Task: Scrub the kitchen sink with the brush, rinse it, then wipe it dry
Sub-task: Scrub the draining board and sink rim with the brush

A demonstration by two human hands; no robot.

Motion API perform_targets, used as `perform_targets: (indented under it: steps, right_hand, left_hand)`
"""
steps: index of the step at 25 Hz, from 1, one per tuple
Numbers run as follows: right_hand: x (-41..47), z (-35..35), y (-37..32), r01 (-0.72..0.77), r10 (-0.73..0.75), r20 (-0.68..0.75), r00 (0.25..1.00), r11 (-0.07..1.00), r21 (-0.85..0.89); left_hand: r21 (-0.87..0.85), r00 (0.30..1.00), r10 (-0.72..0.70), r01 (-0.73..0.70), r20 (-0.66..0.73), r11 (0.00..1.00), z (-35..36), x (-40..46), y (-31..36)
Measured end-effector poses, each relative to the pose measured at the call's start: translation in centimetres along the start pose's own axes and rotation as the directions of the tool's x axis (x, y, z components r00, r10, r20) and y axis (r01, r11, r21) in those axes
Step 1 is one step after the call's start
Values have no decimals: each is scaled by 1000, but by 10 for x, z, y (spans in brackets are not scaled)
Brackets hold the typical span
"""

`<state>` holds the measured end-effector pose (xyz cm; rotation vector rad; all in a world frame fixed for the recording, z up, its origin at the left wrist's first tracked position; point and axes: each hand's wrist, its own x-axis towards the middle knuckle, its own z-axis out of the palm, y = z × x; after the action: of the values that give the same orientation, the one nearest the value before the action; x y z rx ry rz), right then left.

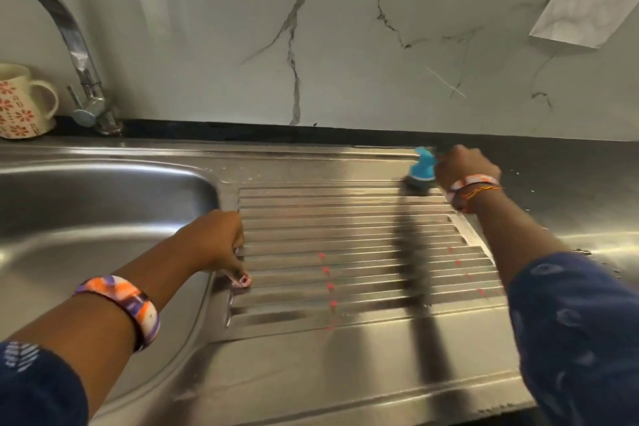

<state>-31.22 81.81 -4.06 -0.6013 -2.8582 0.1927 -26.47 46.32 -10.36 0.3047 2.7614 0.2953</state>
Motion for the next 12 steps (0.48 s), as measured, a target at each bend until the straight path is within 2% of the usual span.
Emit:
perform_targets:
  steps: [2,4,9,12]
  right_hand:
    - [9,-6,22,-73,68,61,996,994,79]
    - [-3,-10,32,-66,48,111,993,984,163]
    - [-87,-19,69,-108,96,81,992,982,156]
    - [-129,-19,49,-136,125,69,990,971,196]
  left_hand:
    - [19,1000,-6,6,14,1000,-1,2,1]
    - [32,1000,4,-5,30,999,-5,2,3]
    - [64,998,52,-55,45,996,-4,1,7]
    - [16,996,90,-90,0,996,-2,-5,3]
